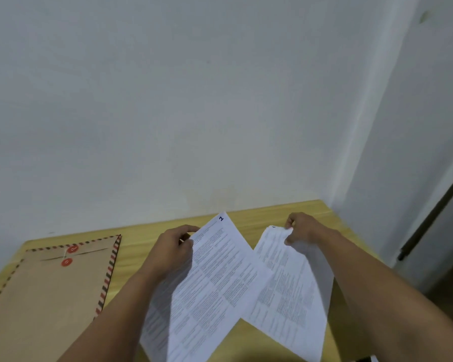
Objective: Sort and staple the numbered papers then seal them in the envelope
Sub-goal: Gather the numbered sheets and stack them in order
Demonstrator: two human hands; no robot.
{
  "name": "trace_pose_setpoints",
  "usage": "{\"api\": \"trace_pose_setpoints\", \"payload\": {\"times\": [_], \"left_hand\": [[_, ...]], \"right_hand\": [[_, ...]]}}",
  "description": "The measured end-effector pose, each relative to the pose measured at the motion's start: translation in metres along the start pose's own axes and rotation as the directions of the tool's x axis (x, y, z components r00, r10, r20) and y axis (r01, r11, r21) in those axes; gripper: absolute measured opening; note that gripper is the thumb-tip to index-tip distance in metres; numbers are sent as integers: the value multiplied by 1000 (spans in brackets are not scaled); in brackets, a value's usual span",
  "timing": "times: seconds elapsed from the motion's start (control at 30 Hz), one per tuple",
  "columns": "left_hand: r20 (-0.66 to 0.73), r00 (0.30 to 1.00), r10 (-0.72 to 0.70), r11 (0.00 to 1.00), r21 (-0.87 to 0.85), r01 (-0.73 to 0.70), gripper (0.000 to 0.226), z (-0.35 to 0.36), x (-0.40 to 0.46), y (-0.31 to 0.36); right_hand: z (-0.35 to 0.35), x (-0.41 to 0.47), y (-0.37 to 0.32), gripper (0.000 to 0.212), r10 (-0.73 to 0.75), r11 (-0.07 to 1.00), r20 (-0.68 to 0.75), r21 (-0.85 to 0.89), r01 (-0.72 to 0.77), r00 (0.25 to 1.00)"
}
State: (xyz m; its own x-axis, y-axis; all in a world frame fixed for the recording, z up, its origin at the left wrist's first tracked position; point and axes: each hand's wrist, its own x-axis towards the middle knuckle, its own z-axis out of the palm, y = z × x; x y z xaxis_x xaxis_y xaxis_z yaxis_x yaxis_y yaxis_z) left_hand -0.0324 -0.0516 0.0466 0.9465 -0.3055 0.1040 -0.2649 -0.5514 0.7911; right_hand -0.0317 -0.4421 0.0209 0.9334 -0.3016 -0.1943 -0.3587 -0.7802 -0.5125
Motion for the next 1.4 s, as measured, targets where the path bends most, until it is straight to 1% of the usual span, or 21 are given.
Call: {"api": "trace_pose_setpoints", "payload": {"times": [0.03,0.1,0.17,0.23,0.33,0.4,0.5,0.63,0.77,0.83,0.97,1.07,1.23,1.3,1.37,1.4], "left_hand": [[-6,1000,15,1000,7,-15,36,-5,-4,3],[-30,998,49,998,26,-48,36,-17,-11,11],[-57,995,84,996,39,-82,37,-28,-20,22],[-82,991,106,993,52,-101,36,-38,-29,34],[-120,984,135,990,61,-128,35,-50,-43,51],[-151,975,161,987,56,-154,35,-57,-52,62],[-205,960,191,982,47,-185,35,-66,-62,76],[-258,943,210,977,32,-209,36,-78,-75,89],[-315,927,204,978,34,-204,40,-85,-83,96],[-337,920,199,979,19,-205,40,-88,-86,98],[-368,909,196,978,12,-206,39,-90,-88,98],[-382,907,178,980,-12,-198,39,-91,-88,101],[-399,900,178,972,-69,-223,36,-88,-87,105],[-392,905,166,975,-75,-211,41,-89,-87,105],[-345,925,161,977,-78,-199,48,-90,-86,107],[-308,938,160,976,-95,-197,47,-89,-86,109]], "right_hand": [[-4,-6,-5,35,-11,999,-19,48,12,1000],[-18,-17,-19,34,-79,991,-45,108,83,996],[-34,-29,-40,25,-170,972,-86,152,181,982],[-47,-43,-63,14,-238,930,-154,250,271,959],[-58,-66,-96,3,-303,836,-252,393,383,919],[-62,-86,-119,16,-348,788,-237,449,420,907],[-63,-111,-144,15,-405,733,-174,525,432,898],[-61,-138,-171,17,-421,695,-70,615,372,904],[-57,-155,-185,18,-455,664,-34,653,364,890],[-55,-158,-188,17,-471,632,-59,674,383,880],[-57,-164,-192,18,-495,623,-96,654,430,864],[-58,-170,-192,19,-522,601,-110,657,456,846],[-61,-172,-191,20,-563,579,-153,628,520,812],[-66,-172,-191,19,-568,575,-161,624,529,807],[-73,-172,-191,18,-574,573,-160,621,534,803],[-77,-172,-191,18,-575,575,-161,618,536,802]]}}
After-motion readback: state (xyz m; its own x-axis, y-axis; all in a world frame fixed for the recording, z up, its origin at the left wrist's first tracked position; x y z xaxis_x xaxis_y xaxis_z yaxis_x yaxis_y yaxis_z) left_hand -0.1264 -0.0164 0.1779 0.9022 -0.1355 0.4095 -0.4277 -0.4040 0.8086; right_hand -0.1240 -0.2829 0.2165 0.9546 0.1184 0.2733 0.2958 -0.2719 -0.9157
